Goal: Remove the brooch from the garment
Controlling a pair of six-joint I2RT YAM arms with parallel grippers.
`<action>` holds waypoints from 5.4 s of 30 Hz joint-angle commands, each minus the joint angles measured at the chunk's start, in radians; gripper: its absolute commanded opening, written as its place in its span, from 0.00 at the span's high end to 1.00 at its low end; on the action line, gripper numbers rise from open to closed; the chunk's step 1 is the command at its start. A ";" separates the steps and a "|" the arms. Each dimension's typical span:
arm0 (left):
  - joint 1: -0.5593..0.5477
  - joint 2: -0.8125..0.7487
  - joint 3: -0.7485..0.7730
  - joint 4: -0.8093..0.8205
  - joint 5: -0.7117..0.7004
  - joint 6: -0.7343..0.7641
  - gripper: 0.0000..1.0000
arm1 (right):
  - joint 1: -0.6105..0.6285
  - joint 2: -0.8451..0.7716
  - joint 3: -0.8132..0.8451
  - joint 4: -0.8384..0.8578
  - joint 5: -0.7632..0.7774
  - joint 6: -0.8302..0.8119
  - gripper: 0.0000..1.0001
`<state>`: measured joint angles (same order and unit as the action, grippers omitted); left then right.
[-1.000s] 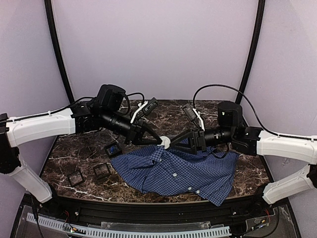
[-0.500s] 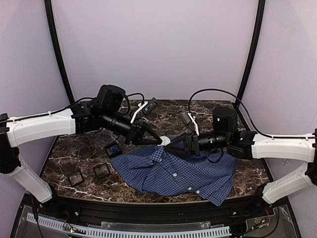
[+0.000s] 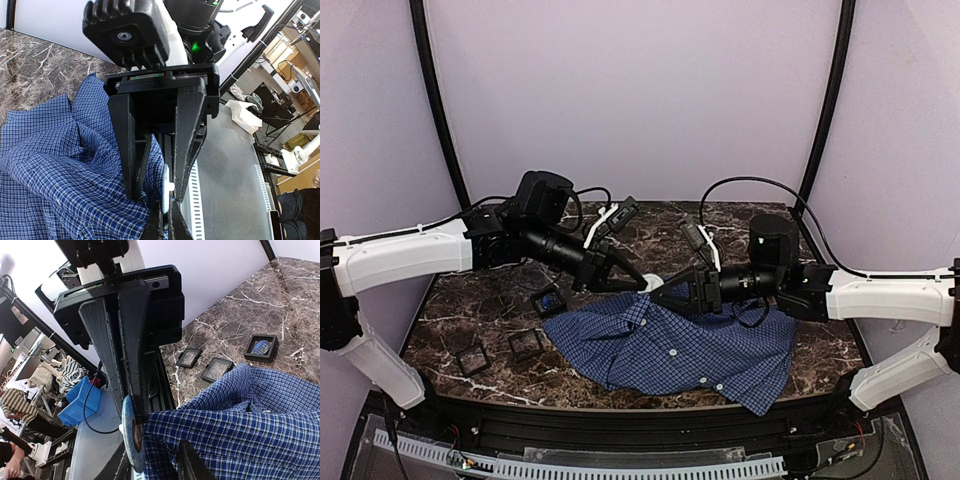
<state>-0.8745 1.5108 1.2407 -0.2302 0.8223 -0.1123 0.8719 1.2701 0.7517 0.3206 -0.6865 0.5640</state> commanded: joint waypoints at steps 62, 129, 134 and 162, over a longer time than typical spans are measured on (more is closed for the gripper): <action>0.003 0.094 0.087 -0.192 -0.297 0.061 0.99 | 0.075 -0.110 -0.057 -0.208 0.328 -0.006 0.23; -0.109 0.125 0.134 -0.397 -0.787 0.325 0.99 | 0.370 0.296 0.094 -0.068 1.024 -0.047 0.77; -0.106 0.126 0.134 -0.398 -0.785 0.321 0.99 | 0.388 0.252 0.077 -0.062 1.124 -0.026 1.00; 0.052 -0.020 0.094 -0.240 -0.419 0.161 0.99 | 0.371 -0.051 -0.113 -0.158 1.157 0.121 0.27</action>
<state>-0.8112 1.5658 1.3586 -0.5484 0.1215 0.0818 1.2572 1.3155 0.6655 0.1749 0.5049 0.6704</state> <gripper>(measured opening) 0.028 0.516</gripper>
